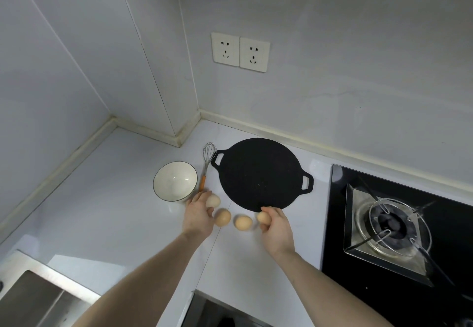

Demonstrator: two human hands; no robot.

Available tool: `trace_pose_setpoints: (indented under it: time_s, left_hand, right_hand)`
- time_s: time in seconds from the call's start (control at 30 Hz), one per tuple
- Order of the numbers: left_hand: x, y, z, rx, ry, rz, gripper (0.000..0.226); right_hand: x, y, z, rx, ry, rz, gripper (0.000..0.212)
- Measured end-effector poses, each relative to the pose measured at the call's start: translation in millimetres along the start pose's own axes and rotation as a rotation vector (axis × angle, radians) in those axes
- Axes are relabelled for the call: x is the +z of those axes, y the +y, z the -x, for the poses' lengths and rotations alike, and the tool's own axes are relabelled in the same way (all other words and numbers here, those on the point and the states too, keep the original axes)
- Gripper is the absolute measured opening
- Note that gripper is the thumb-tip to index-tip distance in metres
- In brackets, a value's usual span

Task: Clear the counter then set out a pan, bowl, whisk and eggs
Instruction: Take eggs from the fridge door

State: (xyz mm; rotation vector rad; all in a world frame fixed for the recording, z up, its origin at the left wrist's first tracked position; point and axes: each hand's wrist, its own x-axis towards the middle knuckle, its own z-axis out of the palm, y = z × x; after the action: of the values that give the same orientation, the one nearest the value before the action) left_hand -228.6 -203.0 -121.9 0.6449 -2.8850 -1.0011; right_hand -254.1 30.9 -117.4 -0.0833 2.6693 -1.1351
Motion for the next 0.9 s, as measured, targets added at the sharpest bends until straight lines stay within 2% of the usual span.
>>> trace_pose_setpoints:
  time_s: [0.63, 0.77, 0.9]
  left_hand:
    - [-11.2, 8.9, 6.7, 0.023, -0.023, -0.020, 0.054]
    - [-20.8, 16.9, 20.3, 0.022, -0.022, -0.019, 0.064]
    - [-33.6, 25.7, 58.1, 0.035, -0.034, -0.026, 0.065]
  right_hand:
    - [-6.8, -4.0, -1.6, 0.015, -0.073, 0.064, 0.049]
    - [-13.0, -5.8, 2.1, 0.019, -0.069, 0.071, 0.049]
    - [-22.8, -9.9, 20.8, 0.038, -0.059, 0.050, 0.054]
